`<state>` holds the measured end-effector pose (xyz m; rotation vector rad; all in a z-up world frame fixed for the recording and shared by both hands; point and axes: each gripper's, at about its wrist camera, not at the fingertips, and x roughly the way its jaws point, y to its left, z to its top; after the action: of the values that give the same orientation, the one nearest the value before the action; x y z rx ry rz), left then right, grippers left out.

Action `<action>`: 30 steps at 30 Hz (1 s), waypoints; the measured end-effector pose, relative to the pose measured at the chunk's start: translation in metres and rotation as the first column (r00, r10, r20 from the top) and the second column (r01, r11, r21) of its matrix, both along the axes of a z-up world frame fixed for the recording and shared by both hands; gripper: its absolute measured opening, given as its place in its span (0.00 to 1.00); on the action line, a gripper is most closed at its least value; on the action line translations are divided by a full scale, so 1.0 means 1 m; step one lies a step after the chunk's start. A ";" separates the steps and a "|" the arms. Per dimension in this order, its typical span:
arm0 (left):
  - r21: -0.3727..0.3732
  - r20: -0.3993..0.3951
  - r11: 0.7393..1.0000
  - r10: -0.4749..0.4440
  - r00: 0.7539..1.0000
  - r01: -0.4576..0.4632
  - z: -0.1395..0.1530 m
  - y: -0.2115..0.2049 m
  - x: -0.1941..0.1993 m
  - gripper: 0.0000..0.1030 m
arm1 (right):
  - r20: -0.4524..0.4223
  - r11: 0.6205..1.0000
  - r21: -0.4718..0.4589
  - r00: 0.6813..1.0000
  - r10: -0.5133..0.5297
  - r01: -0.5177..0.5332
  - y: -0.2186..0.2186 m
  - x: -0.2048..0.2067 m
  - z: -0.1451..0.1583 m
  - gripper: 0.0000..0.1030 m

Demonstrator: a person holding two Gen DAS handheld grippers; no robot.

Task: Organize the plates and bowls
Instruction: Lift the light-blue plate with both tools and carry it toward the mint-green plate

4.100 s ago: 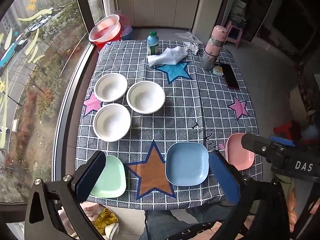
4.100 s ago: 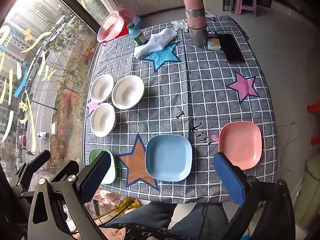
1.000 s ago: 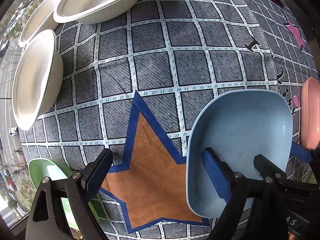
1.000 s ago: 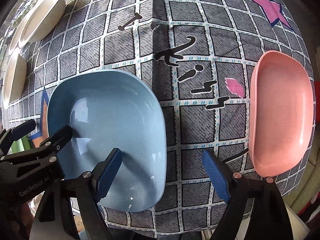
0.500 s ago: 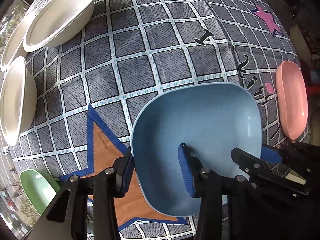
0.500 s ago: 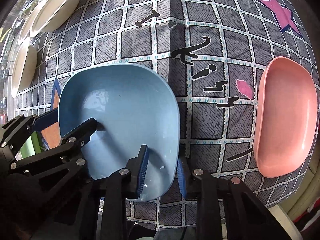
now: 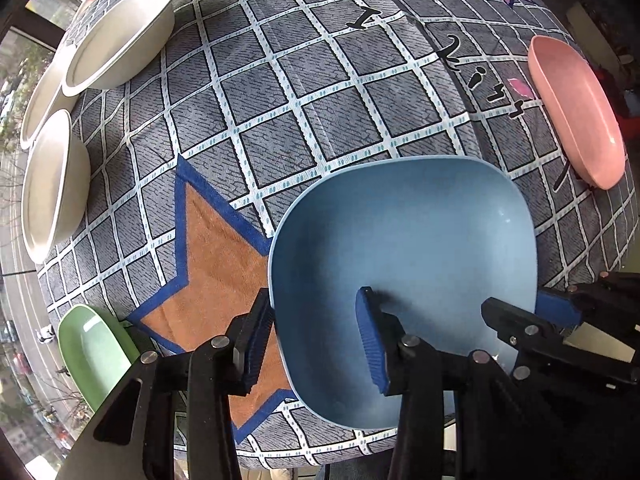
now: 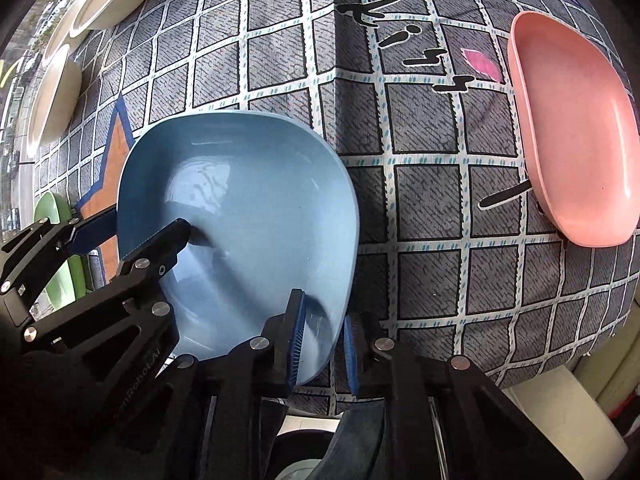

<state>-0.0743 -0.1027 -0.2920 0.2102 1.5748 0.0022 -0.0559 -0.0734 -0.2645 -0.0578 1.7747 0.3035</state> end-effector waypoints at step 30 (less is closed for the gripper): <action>-0.041 -0.111 0.998 -0.049 0.993 0.045 -0.013 -0.062 0.015 0.38 | -0.089 0.999 -0.003 0.995 0.042 -0.042 -0.009 -0.007 -0.009 0.19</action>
<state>-0.0596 -0.1648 -0.3046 0.2203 1.6795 -0.0777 -0.0633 -0.0824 -0.2738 -0.0862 1.8645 0.3365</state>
